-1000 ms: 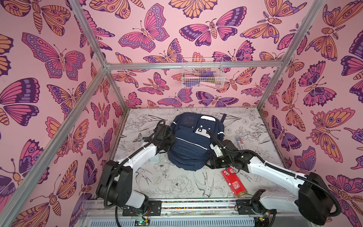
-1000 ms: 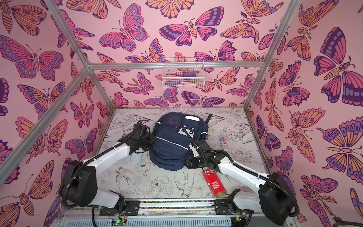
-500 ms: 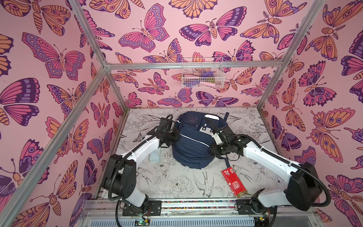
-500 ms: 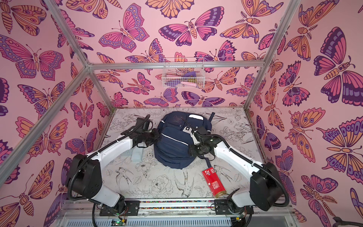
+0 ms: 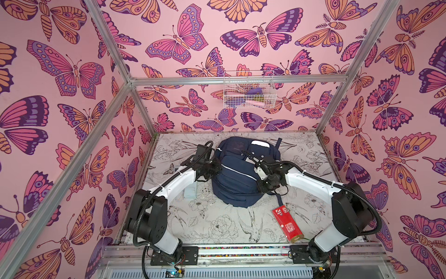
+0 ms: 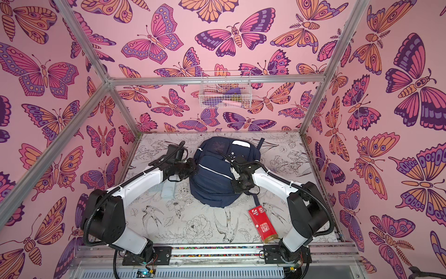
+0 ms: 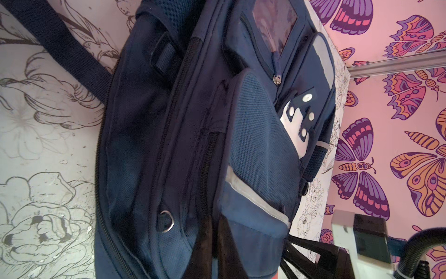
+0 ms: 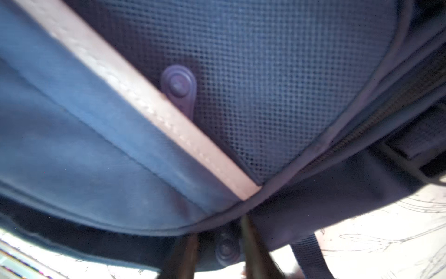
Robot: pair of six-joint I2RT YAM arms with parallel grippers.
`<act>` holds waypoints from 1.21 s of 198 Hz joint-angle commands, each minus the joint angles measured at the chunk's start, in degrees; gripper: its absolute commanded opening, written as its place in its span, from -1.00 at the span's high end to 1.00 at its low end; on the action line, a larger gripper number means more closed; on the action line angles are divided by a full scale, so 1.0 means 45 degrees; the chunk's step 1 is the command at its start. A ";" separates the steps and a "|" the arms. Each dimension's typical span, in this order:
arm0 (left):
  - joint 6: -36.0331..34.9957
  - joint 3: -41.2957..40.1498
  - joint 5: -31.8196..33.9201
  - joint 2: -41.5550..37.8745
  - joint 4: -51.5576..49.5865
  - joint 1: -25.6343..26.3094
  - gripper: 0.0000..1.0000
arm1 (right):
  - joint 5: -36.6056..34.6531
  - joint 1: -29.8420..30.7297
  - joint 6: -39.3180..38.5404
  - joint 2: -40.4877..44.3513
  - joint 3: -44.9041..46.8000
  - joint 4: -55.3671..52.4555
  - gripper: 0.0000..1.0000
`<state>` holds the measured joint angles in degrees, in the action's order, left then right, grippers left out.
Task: Pack books, pencil case, and school supplies into a backpack
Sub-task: Unzip the student bag at the center of the table.
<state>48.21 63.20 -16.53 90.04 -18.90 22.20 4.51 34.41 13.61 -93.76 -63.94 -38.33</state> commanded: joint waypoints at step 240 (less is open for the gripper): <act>0.4112 -0.4351 0.1567 -0.1904 0.2277 -0.0323 1.00 | 0.3871 0.3086 0.6925 0.3866 0.5376 0.9870 1.00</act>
<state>62.22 46.02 -10.46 82.83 -11.25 20.99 19.81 45.01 39.07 -72.53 -38.46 -10.28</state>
